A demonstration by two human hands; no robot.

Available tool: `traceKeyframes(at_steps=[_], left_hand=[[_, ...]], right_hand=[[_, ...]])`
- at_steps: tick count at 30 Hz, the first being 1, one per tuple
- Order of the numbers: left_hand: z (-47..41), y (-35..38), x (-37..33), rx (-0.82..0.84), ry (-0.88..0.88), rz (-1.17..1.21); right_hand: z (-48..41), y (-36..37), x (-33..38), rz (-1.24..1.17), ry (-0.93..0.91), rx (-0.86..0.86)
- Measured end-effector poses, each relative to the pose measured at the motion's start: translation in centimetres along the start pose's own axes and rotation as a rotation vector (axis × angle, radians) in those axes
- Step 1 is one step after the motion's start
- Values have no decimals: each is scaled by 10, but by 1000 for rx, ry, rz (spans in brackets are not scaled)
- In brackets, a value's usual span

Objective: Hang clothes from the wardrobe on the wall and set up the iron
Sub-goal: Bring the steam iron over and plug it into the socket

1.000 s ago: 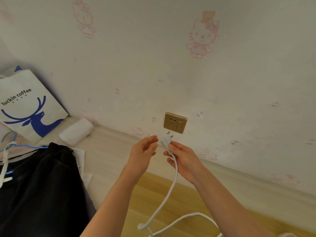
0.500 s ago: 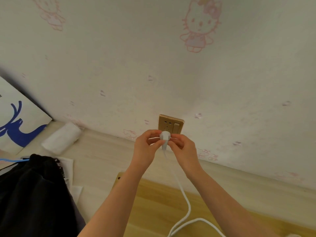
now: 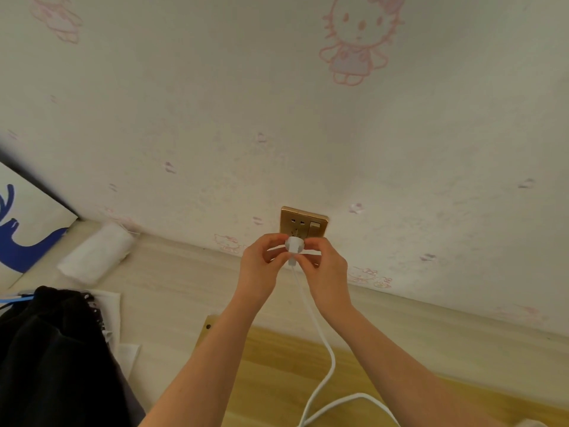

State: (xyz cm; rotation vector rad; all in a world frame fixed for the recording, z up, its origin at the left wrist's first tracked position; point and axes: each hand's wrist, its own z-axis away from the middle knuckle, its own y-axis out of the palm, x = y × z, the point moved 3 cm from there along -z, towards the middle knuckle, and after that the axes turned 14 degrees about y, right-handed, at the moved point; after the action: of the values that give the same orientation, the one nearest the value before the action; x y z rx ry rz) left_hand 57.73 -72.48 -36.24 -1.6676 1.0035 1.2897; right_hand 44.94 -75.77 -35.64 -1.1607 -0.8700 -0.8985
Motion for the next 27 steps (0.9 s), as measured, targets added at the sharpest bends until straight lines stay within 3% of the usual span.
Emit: traceKeyframes(at_steps=[27], left_hand=[[-10,4,13,-83,21,11]], right_hand=[[-6,9,4,-81,-10,-168]])
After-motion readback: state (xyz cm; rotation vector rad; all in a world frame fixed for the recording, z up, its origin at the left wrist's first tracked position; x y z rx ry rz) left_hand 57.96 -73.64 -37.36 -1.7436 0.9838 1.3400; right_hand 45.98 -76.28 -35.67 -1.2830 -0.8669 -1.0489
